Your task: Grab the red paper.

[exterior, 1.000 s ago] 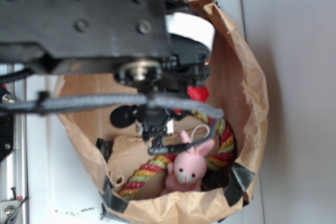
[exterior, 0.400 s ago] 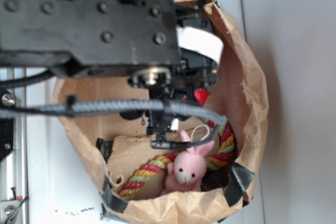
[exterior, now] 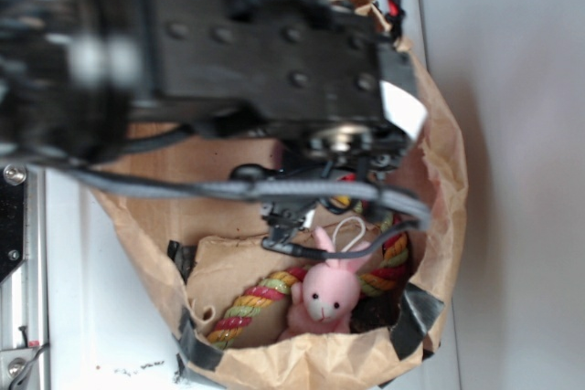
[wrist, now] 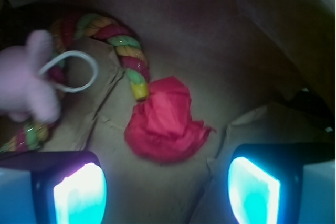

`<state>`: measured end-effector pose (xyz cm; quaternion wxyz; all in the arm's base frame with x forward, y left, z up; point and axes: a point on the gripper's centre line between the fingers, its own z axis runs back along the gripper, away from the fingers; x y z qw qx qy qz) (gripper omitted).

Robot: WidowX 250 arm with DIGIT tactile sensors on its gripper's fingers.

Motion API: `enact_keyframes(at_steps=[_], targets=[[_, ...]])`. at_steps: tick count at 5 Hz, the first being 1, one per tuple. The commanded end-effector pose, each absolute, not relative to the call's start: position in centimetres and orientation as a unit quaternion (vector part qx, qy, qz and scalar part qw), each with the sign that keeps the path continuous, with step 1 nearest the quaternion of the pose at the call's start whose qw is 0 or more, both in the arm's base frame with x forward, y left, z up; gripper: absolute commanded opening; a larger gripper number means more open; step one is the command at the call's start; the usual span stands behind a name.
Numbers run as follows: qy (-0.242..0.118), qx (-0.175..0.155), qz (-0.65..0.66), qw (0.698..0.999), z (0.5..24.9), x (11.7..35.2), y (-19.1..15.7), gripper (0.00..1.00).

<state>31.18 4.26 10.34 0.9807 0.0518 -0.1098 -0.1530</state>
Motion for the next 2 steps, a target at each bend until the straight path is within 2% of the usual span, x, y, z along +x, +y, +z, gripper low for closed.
enact_keyframes(at_steps=[1, 2], targets=[[-0.131, 0.068, -0.178, 0.973, 9.49, 33.33, 5.33, 1.00], [-0.133, 0.076, -0.193, 0.969, 8.68, 33.71, 5.96, 1.00]])
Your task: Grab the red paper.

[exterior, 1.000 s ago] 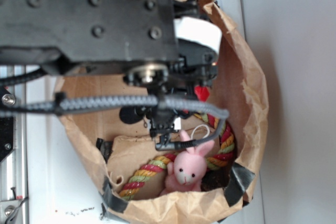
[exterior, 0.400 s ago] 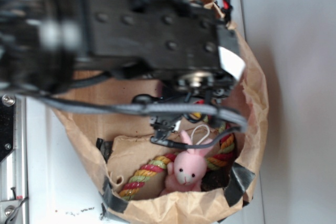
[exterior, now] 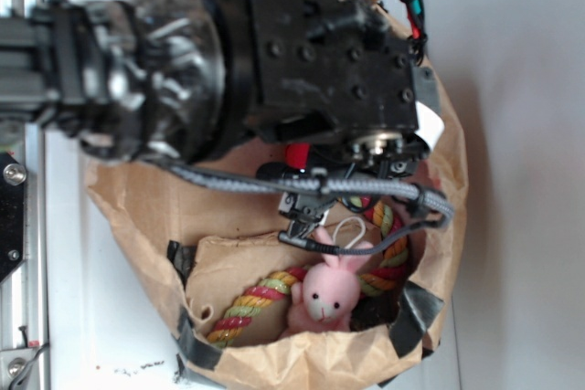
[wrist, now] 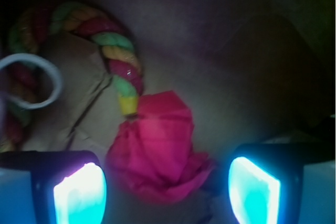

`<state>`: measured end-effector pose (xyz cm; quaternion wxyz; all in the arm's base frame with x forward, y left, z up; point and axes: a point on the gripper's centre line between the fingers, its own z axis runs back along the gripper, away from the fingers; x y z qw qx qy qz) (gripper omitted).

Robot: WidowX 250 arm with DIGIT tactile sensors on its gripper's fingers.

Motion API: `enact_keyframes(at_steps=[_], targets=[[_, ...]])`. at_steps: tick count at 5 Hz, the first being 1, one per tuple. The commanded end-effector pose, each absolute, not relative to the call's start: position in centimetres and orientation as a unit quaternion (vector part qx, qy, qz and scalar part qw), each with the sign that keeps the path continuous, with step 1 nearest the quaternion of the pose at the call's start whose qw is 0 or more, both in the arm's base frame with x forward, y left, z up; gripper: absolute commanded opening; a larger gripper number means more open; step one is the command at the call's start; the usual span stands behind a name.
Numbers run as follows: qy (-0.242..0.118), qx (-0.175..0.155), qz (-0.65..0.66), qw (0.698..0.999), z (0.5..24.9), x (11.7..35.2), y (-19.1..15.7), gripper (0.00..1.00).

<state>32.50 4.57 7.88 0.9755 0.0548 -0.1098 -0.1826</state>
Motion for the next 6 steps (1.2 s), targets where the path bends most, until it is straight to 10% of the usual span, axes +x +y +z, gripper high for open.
enact_keyframes(at_steps=[1, 5, 6], targets=[[-0.130, 0.071, -0.204, 0.968, 8.0, 33.6, 5.4, 1.00], [-0.109, 0.047, -0.229, 0.966, 6.6, 33.3, 4.8, 1.00], [-0.109, 0.050, -0.216, 0.969, 6.5, 34.0, 5.9, 0.00]])
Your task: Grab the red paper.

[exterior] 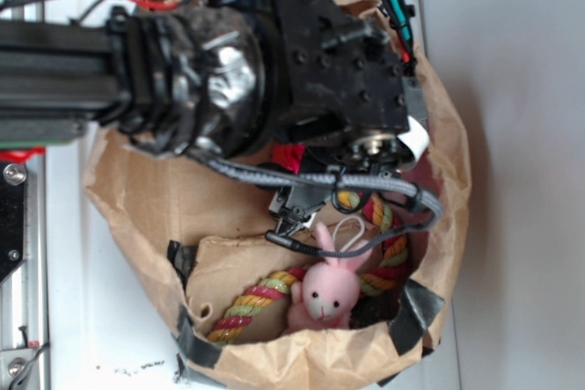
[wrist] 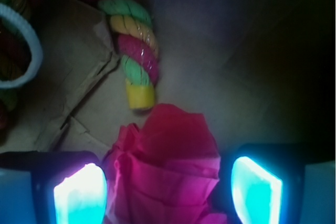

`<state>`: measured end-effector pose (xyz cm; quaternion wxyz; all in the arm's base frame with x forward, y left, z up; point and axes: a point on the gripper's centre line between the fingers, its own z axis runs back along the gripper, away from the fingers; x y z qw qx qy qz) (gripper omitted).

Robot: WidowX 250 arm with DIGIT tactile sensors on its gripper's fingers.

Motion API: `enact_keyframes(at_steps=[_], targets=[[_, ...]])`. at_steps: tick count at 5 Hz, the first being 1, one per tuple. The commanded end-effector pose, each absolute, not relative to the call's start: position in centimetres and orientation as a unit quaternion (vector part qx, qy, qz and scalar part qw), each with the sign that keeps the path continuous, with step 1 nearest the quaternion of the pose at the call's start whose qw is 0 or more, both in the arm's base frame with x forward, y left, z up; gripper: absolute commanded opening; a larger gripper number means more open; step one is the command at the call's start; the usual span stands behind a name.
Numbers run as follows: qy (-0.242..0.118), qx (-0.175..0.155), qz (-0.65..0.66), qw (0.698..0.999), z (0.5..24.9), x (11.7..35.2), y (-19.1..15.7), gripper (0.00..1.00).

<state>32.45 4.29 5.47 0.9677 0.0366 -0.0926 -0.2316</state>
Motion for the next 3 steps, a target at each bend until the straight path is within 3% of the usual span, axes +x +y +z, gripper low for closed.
enact_keyframes(at_steps=[1, 3], targets=[[-0.109, 0.049, -0.214, 0.969, 6.4, 34.4, 6.7, 0.00], [-0.111, 0.045, -0.218, 0.969, 6.6, 34.1, 5.5, 0.00]])
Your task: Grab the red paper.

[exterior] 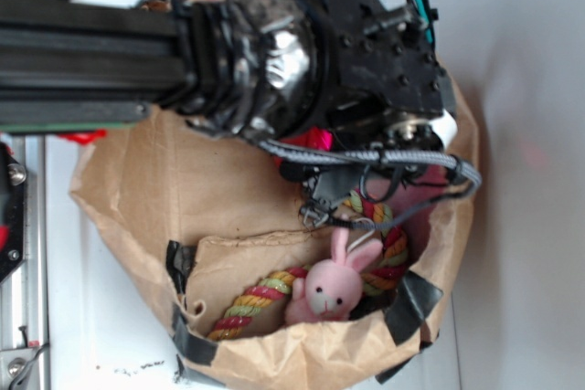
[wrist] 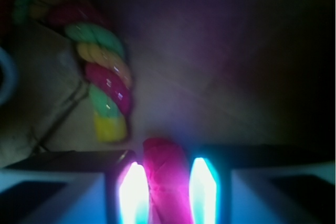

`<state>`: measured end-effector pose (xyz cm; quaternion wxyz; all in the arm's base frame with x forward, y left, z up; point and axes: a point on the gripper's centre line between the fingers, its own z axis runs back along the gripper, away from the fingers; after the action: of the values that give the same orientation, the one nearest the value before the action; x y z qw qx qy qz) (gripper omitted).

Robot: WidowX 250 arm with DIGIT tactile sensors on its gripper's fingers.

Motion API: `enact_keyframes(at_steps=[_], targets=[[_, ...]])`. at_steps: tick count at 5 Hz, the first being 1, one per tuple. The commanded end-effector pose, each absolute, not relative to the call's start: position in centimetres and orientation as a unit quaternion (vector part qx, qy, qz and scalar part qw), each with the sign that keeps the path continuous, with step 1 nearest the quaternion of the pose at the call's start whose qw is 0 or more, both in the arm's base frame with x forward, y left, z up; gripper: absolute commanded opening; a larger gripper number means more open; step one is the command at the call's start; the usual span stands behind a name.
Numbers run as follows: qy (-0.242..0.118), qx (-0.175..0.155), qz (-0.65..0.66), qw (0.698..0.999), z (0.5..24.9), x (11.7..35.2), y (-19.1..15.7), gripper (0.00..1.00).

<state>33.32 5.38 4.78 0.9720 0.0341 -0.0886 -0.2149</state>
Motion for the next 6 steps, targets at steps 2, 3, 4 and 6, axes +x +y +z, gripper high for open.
enact_keyframes(at_steps=[2, 3, 4, 6], targets=[[-0.140, 0.035, -0.196, 0.970, 8.6, 33.7, 6.0, 0.00], [-0.177, 0.054, -0.146, 0.972, 12.2, 30.0, 3.3, 0.00], [-0.193, 0.037, -0.130, 0.972, 14.9, 28.1, 3.3, 0.00], [-0.216, 0.004, -0.067, 0.974, 19.5, 25.3, 2.6, 0.00]])
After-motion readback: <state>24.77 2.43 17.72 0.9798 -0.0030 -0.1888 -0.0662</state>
